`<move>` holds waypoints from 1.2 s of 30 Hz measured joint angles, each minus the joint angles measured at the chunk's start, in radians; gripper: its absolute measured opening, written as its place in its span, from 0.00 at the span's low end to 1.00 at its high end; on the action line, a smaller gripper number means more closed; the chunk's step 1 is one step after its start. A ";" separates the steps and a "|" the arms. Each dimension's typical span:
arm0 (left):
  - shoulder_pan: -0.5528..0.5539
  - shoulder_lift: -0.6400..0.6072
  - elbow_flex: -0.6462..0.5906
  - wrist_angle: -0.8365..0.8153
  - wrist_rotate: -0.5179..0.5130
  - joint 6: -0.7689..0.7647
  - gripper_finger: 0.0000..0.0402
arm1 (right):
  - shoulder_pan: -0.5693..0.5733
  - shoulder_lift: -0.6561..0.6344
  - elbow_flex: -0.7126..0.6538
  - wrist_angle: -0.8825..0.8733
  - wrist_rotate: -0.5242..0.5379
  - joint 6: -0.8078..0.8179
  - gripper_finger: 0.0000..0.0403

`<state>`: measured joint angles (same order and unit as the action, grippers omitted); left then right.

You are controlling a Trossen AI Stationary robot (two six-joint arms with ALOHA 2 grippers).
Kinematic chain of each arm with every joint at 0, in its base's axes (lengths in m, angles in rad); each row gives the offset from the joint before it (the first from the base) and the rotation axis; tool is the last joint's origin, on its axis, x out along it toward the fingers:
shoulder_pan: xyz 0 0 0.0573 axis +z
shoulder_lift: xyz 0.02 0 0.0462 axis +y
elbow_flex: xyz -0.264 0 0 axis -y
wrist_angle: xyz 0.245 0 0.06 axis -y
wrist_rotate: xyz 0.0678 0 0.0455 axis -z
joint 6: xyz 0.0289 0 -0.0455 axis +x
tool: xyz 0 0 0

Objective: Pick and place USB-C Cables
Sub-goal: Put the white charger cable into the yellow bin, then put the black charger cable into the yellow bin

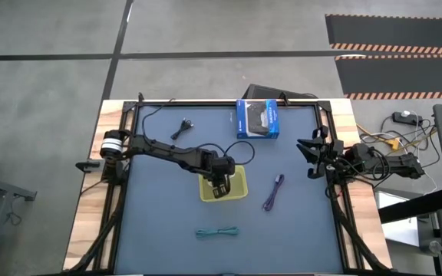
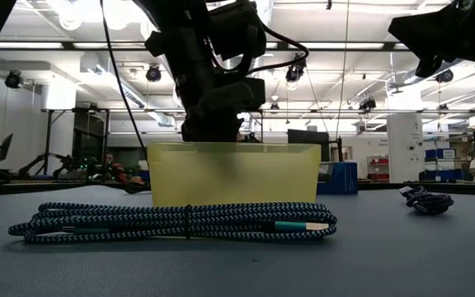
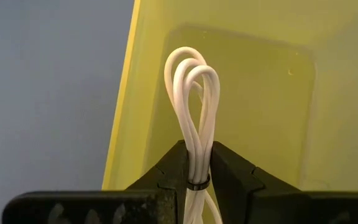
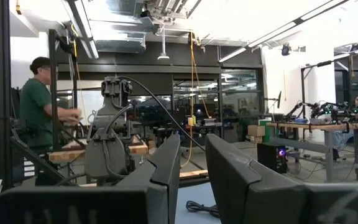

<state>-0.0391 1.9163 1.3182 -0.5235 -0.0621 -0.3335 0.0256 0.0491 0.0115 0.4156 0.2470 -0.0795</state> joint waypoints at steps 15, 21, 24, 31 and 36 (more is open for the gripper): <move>0.000 0.000 -0.002 0.000 0.000 0.000 0.20 | 0.000 0.000 0.000 0.000 0.000 0.000 0.17; 0.000 0.000 -0.002 0.000 0.001 0.000 0.35 | 0.000 0.000 0.000 -0.001 0.000 0.000 0.17; 0.000 0.000 -0.003 0.000 0.000 0.000 0.41 | 0.000 0.000 0.000 0.000 0.000 0.000 0.17; -0.001 -0.001 0.012 -0.001 0.001 0.000 0.46 | 0.000 0.000 0.000 -0.008 0.000 0.000 0.17; -0.001 -0.020 0.021 -0.009 0.001 0.000 0.46 | 0.000 0.000 0.000 -0.014 0.000 0.000 0.17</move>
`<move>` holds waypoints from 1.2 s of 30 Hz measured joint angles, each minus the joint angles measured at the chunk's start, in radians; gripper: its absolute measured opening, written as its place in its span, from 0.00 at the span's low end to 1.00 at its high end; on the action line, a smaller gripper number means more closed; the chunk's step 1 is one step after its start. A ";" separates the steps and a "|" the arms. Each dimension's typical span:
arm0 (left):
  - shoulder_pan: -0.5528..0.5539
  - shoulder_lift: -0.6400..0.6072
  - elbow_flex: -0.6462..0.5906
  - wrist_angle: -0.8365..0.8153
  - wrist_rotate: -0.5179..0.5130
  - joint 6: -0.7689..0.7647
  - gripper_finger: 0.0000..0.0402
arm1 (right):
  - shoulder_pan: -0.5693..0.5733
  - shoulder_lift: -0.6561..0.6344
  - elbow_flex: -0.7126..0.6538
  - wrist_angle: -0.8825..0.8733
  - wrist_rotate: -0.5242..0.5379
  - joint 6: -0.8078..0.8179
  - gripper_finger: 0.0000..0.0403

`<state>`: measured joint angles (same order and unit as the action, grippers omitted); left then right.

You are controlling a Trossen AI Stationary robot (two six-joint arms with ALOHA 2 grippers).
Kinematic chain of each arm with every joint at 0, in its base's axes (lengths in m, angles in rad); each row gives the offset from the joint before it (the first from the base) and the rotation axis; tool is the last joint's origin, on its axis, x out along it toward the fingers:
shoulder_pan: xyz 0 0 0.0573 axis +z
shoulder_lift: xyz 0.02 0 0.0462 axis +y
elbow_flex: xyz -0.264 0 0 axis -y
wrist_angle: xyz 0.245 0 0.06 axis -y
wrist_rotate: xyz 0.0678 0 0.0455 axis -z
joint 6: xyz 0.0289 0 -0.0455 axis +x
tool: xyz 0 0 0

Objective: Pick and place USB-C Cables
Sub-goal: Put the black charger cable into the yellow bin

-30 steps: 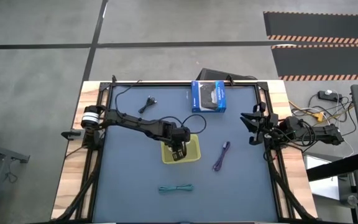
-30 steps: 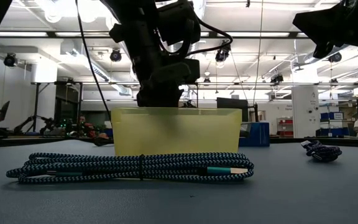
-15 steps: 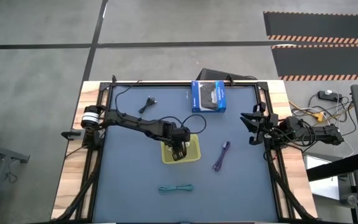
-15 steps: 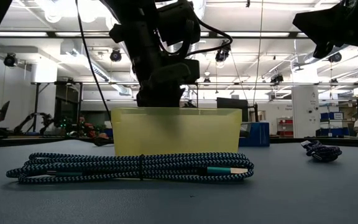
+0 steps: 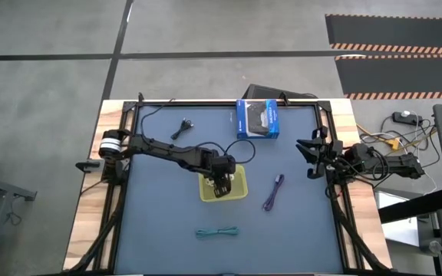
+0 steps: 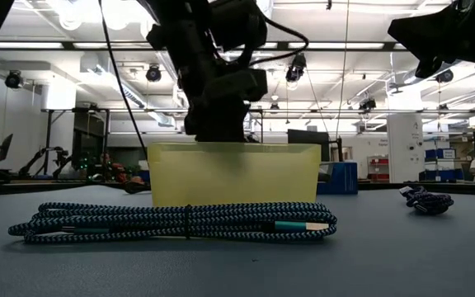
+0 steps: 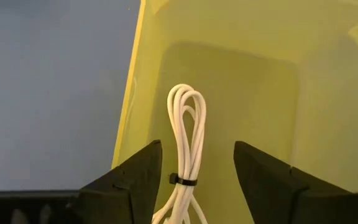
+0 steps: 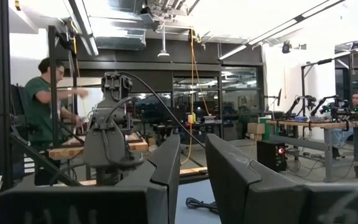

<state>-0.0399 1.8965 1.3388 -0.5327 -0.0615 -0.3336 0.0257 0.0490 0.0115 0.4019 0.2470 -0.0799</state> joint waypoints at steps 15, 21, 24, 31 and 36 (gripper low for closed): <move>-0.006 -0.132 -0.003 -0.004 0.000 0.045 0.46 | 0.000 0.000 0.000 -0.003 0.000 0.001 0.17; -0.006 -0.184 -0.003 -0.001 0.000 0.113 0.46 | 0.000 0.003 0.000 -0.007 0.000 0.001 0.17; -0.005 -0.205 -0.004 -0.003 -0.003 0.153 0.46 | 0.000 0.005 0.000 -0.007 0.000 0.001 0.17; -0.003 -0.269 -0.007 -0.013 -0.092 0.219 0.46 | 0.000 0.006 0.000 -0.007 0.000 0.013 0.17; 0.006 -0.325 -0.017 -0.039 -0.144 0.302 0.46 | 0.000 0.006 0.000 -0.008 0.001 0.014 0.17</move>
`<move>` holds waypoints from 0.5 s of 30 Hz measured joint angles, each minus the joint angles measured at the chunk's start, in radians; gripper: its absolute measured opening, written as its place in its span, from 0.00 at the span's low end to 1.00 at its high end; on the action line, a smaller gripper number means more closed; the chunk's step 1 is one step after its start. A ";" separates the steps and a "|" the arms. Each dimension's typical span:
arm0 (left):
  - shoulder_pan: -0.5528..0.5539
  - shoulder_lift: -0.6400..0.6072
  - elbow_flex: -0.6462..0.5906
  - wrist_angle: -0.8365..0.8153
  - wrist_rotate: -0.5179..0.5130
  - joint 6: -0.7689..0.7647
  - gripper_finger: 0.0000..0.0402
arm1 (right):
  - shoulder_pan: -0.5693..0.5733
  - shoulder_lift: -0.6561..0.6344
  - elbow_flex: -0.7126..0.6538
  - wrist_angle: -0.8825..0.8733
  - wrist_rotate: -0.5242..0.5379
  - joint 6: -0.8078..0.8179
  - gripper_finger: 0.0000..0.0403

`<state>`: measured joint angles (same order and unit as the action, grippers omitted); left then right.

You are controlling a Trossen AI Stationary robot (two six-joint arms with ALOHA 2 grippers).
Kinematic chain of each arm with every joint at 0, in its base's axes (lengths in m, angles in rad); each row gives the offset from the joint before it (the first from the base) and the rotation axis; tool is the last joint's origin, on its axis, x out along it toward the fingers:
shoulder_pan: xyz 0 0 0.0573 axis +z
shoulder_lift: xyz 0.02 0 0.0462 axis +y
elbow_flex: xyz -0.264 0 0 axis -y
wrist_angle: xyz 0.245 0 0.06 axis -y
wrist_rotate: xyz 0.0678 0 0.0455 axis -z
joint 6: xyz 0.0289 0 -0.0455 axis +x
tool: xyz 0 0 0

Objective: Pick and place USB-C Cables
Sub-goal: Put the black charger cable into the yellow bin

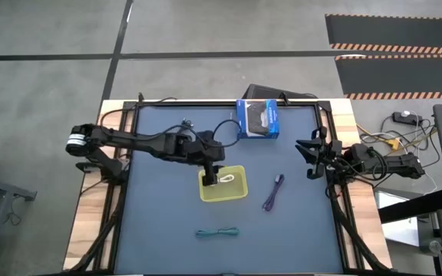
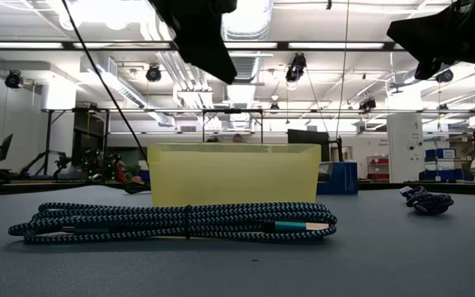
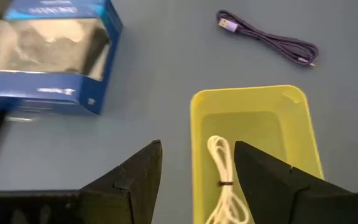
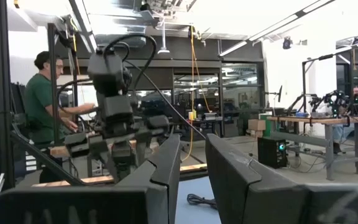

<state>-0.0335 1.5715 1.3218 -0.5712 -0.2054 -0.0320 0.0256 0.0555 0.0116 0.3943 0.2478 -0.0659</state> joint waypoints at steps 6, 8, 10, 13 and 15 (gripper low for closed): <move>0.046 -0.044 -0.015 -0.021 -0.063 0.023 0.46 | 0.000 0.000 0.000 -0.002 0.000 0.002 0.17; 0.070 -0.056 -0.021 -0.032 -0.064 0.023 0.46 | 0.000 0.000 0.000 -0.002 0.002 0.002 0.17; 0.097 -0.056 -0.021 -0.048 -0.064 0.023 0.46 | 0.000 0.000 0.000 -0.003 0.008 0.002 0.17; 0.144 -0.056 -0.028 -0.076 -0.063 0.020 0.46 | 0.000 0.000 0.000 -0.003 0.009 0.002 0.17; 0.180 -0.056 -0.045 -0.071 -0.064 0.013 0.46 | 0.000 0.000 0.000 -0.002 0.009 0.002 0.17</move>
<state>0.1466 1.5158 1.2764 -0.6426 -0.2691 -0.0192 0.0257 0.0555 0.0113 0.3923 0.2569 -0.0635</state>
